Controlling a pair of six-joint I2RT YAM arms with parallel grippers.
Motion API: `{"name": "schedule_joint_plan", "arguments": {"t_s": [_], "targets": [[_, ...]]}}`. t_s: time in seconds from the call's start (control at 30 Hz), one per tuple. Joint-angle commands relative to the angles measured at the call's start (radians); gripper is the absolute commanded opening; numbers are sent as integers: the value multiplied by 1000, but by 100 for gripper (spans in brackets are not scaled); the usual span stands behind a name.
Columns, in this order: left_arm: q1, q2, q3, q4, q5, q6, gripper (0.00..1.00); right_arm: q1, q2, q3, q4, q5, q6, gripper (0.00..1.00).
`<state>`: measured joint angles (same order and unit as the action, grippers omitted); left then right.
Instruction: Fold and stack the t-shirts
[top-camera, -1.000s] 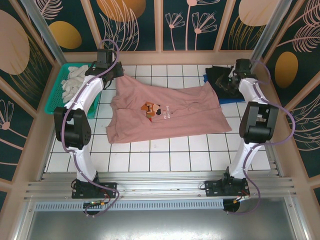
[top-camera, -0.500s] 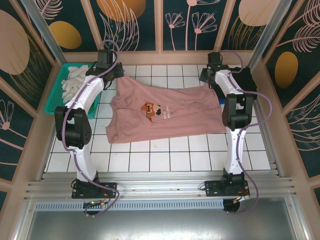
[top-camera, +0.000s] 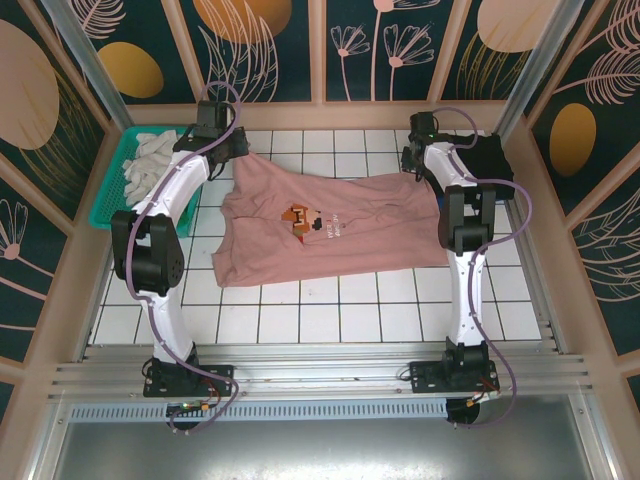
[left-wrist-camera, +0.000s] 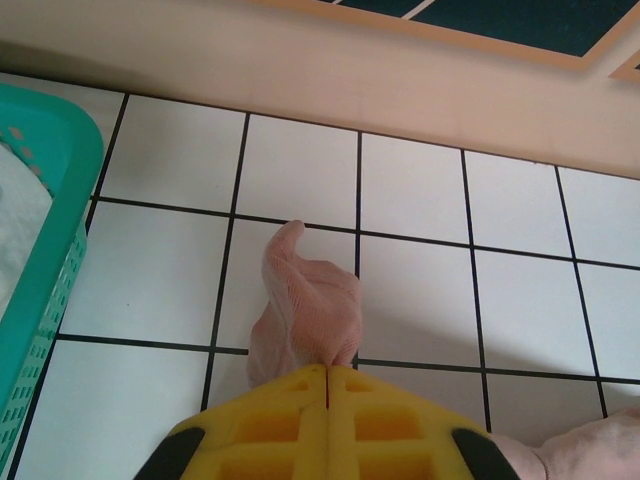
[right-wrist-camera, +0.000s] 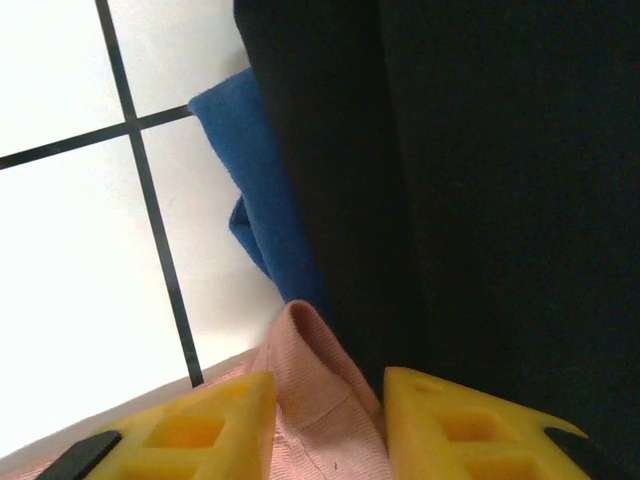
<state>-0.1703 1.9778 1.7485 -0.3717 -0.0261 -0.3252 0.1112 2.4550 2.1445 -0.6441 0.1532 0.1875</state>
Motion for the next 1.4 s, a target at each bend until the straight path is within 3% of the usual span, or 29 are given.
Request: {"name": "schedule_joint_plan", "arguments": {"t_s": [0.0,0.23,0.5,0.77,1.03,1.1,1.2,1.37], "targets": [[2,11,5,-4,-7,17,0,7,24,31,-22,9,-8,27],[2,11,7,-9,-6,16,0,16,13,41,-34,18,-11,9],[2,13,15,-14,-5,15,0,44,-16,102,-101,95,-27,10],[2,12,55,-35,-3,16,0,59,-69,106,-154,187,-34,17],[1,14,56,-36,-3,17,0,58,-65,91,-138,151,-37,8],[2,18,56,-38,-5,17,0,59,-58,86,-137,146,-42,14],[2,24,63,-40,-5,19,0,53,-33,101,-142,163,-51,38],[2,32,71,-45,1,18,0,33,38,169,-191,180,-50,41]]}}
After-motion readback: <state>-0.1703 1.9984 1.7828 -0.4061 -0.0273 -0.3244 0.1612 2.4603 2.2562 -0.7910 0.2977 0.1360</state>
